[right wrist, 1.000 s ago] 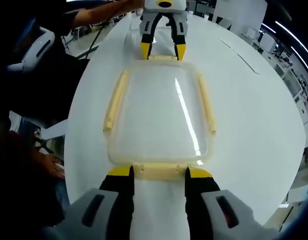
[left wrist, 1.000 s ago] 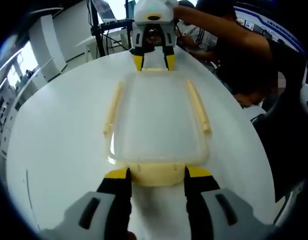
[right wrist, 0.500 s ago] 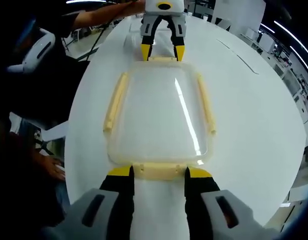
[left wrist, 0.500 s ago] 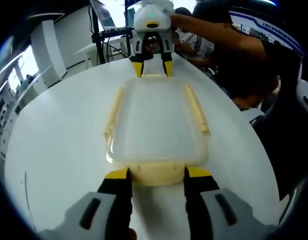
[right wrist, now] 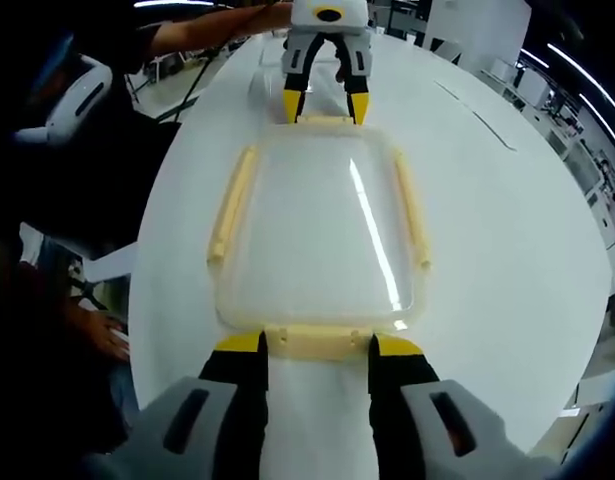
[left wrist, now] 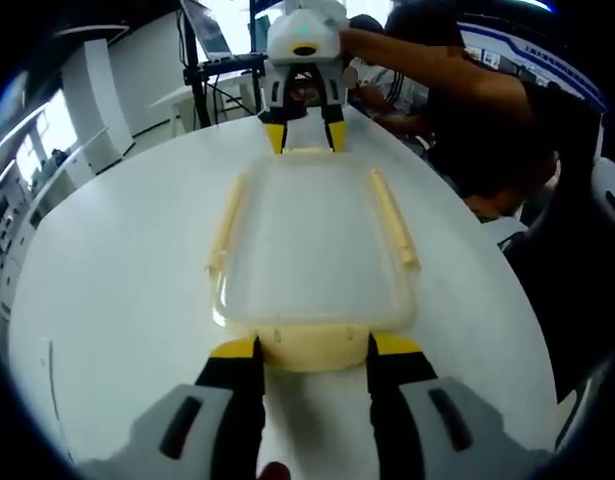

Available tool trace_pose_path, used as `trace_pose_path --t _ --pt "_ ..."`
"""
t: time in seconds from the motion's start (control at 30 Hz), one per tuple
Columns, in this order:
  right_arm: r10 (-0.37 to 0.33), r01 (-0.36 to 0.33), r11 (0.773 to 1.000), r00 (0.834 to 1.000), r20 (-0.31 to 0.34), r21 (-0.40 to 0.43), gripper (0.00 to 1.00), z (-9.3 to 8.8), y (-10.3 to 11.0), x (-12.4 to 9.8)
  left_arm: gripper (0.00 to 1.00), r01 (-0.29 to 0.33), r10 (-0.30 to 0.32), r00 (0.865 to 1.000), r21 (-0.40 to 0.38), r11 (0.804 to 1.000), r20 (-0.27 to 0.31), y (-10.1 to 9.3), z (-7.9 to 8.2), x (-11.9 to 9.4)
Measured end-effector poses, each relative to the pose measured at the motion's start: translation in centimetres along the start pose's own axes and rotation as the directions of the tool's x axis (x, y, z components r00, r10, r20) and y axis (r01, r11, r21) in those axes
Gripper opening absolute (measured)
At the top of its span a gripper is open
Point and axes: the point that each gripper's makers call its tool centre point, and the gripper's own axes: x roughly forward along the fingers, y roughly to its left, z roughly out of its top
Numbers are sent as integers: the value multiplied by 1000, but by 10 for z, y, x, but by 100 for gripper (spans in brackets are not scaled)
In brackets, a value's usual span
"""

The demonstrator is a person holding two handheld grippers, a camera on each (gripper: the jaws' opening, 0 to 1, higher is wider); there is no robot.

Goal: Snap each plastic latch of the storage box into its locked position after aligning the lid with the box until every specified latch is closed and the lid sits flush.

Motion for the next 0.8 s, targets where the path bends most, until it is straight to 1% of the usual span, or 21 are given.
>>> trace_pose_path --t 0.13,0.17,0.33,0.53,0.63,0.8 --pt "1 -1 1000 1000 2 -2 37 0 1 -1 38 0 0 1000 0 1000 2 1 0 0" --pt "0 0 1000 1000 14 -2 37 0 1 -1 38 1 -1 1000 -6 1000 -3 0 0 1" --pt "-2 2 1000 1000 31 -9 37 1 2 0 38 2 -2 1000 -17 1000 -1 0 1 1" --pt "-10 10 1000 1000 14 -20 37 0 1 -3 38 -12 11 1000 -31 999 -12 -3 4 3" --pt "-4 4 1000 1000 14 -25 37 0 3 -3 38 -5 4 1000 -38 999 -25 -9 5 4" --pt "-5 5 1000 1000 15 -26 37 0 3 -4 38 -5 3 999 -39 999 -33 -10 5 4"
